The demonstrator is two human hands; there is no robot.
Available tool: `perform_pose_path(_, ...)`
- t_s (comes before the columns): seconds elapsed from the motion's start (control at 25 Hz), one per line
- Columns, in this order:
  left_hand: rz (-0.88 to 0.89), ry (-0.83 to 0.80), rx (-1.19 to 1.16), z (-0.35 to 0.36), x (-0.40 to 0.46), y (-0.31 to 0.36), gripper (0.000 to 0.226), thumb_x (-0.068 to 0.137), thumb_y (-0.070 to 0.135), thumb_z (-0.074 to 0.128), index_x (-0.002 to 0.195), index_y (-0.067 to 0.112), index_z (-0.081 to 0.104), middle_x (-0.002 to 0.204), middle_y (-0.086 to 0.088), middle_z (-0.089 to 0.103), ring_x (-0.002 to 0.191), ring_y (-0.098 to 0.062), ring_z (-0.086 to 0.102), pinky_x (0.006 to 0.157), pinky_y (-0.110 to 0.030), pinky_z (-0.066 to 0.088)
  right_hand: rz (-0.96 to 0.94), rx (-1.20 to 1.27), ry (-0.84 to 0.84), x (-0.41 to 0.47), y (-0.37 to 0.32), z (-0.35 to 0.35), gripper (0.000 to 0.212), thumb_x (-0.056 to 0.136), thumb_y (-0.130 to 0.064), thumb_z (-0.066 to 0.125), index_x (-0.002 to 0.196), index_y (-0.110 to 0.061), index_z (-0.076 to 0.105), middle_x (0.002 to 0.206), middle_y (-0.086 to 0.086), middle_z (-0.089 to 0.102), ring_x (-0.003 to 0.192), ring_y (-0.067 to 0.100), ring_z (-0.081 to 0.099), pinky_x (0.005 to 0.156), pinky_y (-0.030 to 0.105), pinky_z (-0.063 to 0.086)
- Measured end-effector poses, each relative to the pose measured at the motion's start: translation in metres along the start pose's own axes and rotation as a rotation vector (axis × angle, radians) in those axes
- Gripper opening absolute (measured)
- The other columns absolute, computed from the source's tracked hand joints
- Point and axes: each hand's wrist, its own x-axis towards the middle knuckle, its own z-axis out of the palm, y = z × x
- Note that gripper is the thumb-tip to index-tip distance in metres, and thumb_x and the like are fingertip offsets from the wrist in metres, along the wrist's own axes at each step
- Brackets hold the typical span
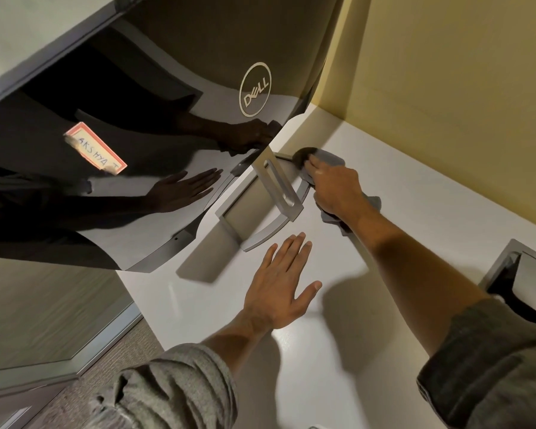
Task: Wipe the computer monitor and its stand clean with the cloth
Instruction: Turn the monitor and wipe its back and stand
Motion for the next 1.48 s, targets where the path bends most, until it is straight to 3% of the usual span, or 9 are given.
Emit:
perform_pose_path(0.12,0.006,0.009,-0.008,0.000,0.001,0.000,0.070,0.099,0.057,0.030,0.157,0.020,0.015,0.165,0.004,0.006,0.151,-0.010,-0.001,0.123,-0.040,0.006,0.051,0.025,-0.053,-0.018,0.017,-0.012,0.044,0.090,-0.013,0.052,0.134,-0.020,0.050,0.126,0.000,0.063,0.092,0.029,0.065,0.072,0.032,0.047)
perform_pose_path(0.24,0.007,0.015,0.000,0.001,0.000,0.000,0.069,0.100,0.055,0.032,0.157,0.019,0.016,0.165,0.004,0.007,0.151,-0.011,0.000,0.123,-0.041,0.007,0.030,0.171,0.020,-0.042,0.024,-0.026,0.049,0.089,-0.010,0.051,0.133,-0.031,0.054,0.139,-0.010,0.050,0.096,0.031,0.062,0.073,0.036,0.047)
perform_pose_path(0.44,0.004,0.024,-0.003,0.002,0.000,0.000,0.069,0.100,0.056,0.031,0.156,0.019,0.018,0.165,0.002,0.009,0.151,-0.012,0.002,0.123,-0.041,0.007,-0.204,0.516,0.185,-0.086,-0.009,-0.024,0.048,0.088,-0.008,0.060,0.129,-0.033,0.057,0.140,-0.013,0.041,0.082,0.019,0.064,0.066,0.040,0.056)
perform_pose_path(0.72,0.010,0.011,-0.008,0.003,0.001,-0.002,0.069,0.099,0.057,0.029,0.156,0.019,0.020,0.164,0.002,0.015,0.151,-0.013,0.003,0.122,-0.043,0.010,-0.040,0.475,0.091,-0.085,-0.041,-0.022,0.055,0.092,-0.014,0.060,0.141,-0.034,0.045,0.156,0.005,0.021,0.087,0.028,0.064,0.069,0.029,0.053)
perform_pose_path(0.92,0.011,0.019,-0.021,0.003,0.001,-0.002,0.070,0.098,0.058,0.027,0.155,0.017,0.022,0.163,-0.001,0.018,0.151,-0.015,0.006,0.123,-0.043,0.009,-0.071,0.512,-0.072,-0.073,-0.038,-0.018,0.069,0.094,-0.013,0.054,0.146,-0.049,0.026,0.163,0.002,-0.003,0.087,0.030,0.066,0.076,0.042,0.057)
perform_pose_path(1.08,0.007,0.009,0.008,0.004,0.001,-0.001,0.071,0.098,0.059,0.024,0.155,0.016,0.020,0.163,-0.002,0.017,0.151,-0.016,0.006,0.123,-0.042,0.008,-0.080,0.443,-0.194,-0.052,-0.037,-0.025,0.061,0.092,-0.017,0.052,0.145,-0.042,0.035,0.161,0.008,0.017,0.109,0.039,0.060,0.092,0.046,0.050)
perform_pose_path(1.24,0.005,0.009,0.004,0.004,0.001,0.000,0.069,0.099,0.057,0.026,0.156,0.018,0.018,0.163,0.000,0.016,0.151,-0.015,0.007,0.122,-0.042,0.009,-0.062,0.359,-0.175,-0.046,-0.041,-0.025,0.044,0.086,-0.022,0.059,0.129,-0.029,0.054,0.129,0.007,0.054,0.092,0.033,0.062,0.083,0.040,0.051)
perform_pose_path(1.32,0.008,0.013,-0.011,0.003,0.001,0.000,0.068,0.099,0.055,0.029,0.156,0.019,0.019,0.163,0.000,0.017,0.151,-0.015,0.008,0.122,-0.043,0.009,-0.038,0.337,-0.163,-0.049,-0.043,-0.024,0.037,0.086,-0.023,0.061,0.123,-0.021,0.060,0.112,0.005,0.059,0.088,0.029,0.062,0.077,0.036,0.048)
perform_pose_path(1.48,0.030,0.029,-0.055,0.001,0.000,0.000,0.064,0.100,0.051,0.033,0.155,0.021,0.020,0.163,0.001,0.017,0.151,-0.014,0.007,0.123,-0.040,0.006,-0.007,0.373,-0.125,-0.056,-0.048,-0.021,0.038,0.088,-0.021,0.060,0.125,-0.020,0.058,0.111,0.005,0.058,0.085,0.028,0.060,0.074,0.035,0.045)
